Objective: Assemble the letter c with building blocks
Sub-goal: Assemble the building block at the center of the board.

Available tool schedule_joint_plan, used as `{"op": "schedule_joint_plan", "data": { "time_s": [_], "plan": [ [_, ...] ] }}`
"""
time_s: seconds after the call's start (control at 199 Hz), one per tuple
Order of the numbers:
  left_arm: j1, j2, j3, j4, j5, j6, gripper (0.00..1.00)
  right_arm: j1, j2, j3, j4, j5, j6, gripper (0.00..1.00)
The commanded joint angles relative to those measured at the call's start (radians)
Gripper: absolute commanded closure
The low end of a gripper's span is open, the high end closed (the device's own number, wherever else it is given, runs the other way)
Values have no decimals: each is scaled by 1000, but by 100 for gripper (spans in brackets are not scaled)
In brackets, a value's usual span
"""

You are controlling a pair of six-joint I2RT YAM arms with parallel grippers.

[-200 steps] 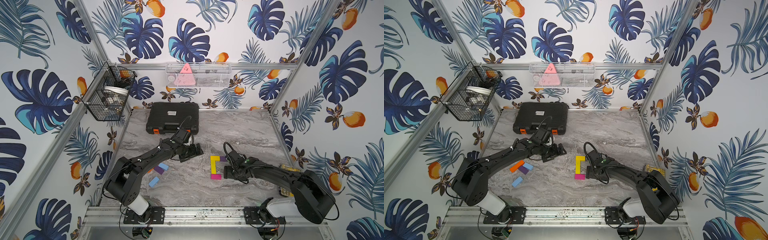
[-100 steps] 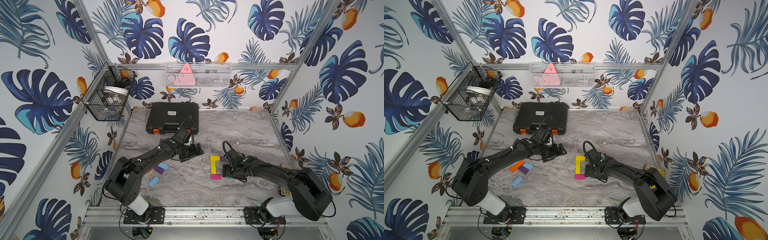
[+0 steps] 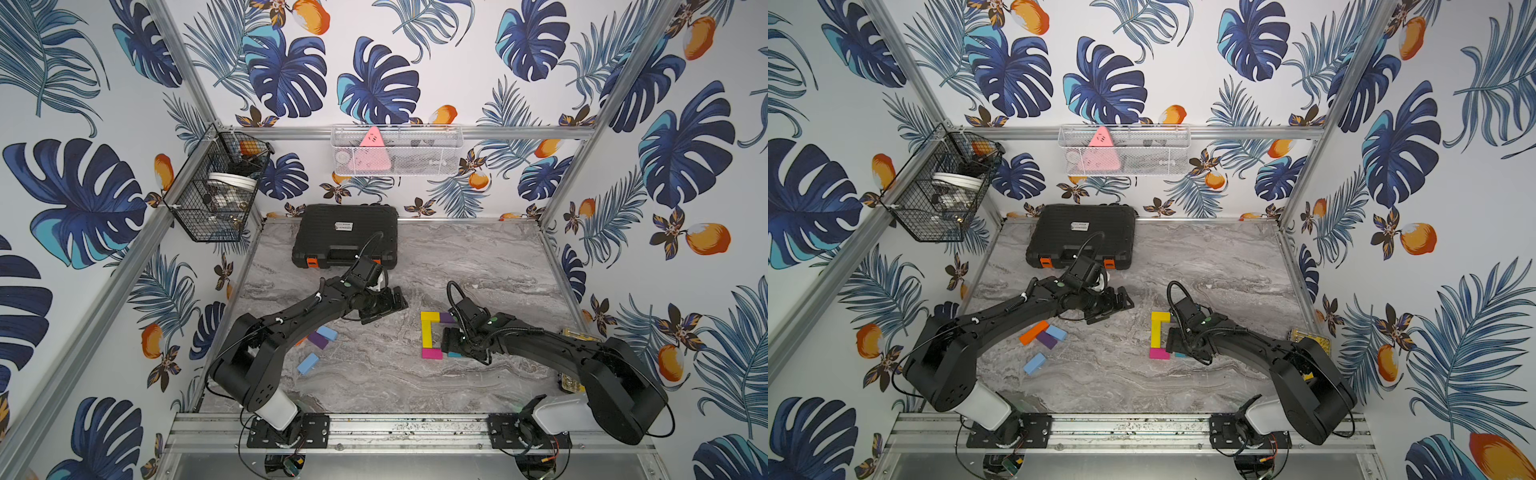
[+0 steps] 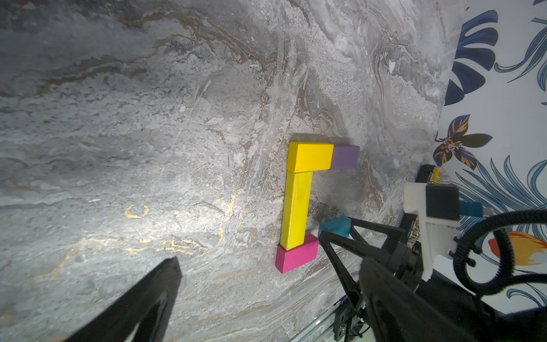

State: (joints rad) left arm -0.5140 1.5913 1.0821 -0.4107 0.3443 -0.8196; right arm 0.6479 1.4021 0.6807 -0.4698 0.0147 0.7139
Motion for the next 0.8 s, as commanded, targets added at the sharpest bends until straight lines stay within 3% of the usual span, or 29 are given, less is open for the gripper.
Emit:
{"op": "schedule_joint_plan", "data": {
  "time_s": [0.0,0.211,0.506,0.797],
  "plan": [
    [0,1,0,10,-1,-12,1,2,-2,-3,7,-48,25,16],
    [-1,2,-1,12,-1,-13,1,2,-13,19,-18,-36,20,16],
    [-4,4,7,8,-2,-11,1,-22,3,123,-148,139,-21,16],
    [-10,7,17,0,-4,-10,1,-50,87,158,-160,154,-58,16]
  ]
}}
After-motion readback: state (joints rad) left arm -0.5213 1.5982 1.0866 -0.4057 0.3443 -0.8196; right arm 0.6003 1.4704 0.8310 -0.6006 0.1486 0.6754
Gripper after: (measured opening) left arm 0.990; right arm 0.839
